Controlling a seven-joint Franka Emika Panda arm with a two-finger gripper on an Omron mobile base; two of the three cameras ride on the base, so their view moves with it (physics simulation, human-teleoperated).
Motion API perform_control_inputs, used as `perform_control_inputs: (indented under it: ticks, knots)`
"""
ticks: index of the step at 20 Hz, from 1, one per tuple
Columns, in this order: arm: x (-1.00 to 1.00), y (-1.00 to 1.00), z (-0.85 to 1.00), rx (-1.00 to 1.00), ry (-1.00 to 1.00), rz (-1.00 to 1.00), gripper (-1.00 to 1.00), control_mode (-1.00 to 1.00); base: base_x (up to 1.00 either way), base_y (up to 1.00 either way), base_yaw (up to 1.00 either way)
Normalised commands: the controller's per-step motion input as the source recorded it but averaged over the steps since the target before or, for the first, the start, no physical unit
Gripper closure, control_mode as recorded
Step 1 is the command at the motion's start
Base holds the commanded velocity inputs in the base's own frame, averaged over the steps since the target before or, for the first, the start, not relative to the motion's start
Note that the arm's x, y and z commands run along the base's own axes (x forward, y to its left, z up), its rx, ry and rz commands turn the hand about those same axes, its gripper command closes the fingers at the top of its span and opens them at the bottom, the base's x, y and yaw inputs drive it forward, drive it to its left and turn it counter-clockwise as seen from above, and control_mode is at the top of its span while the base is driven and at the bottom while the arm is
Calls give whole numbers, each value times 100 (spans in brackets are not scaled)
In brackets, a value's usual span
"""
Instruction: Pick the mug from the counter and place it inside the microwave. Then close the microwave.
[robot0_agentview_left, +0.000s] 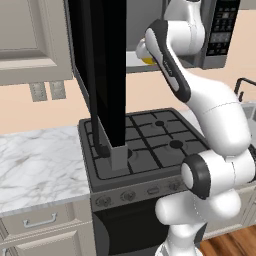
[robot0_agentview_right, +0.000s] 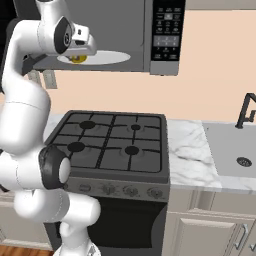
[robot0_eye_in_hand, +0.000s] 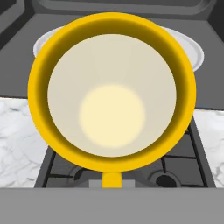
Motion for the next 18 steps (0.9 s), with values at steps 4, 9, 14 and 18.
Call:
perform_control_inputs:
  ticks: [4,9,14,18]
  knots:
    - [19,0,-2,0,0,0,100,-100,0,0,0]
    - [12,0,-7,0,0,0,100,-100,0,0,0]
    - [11,4,-7,0,0,0,100,-100,0,0,0]
    - [14,1,-3,0,0,0,100,-100,0,0,0]
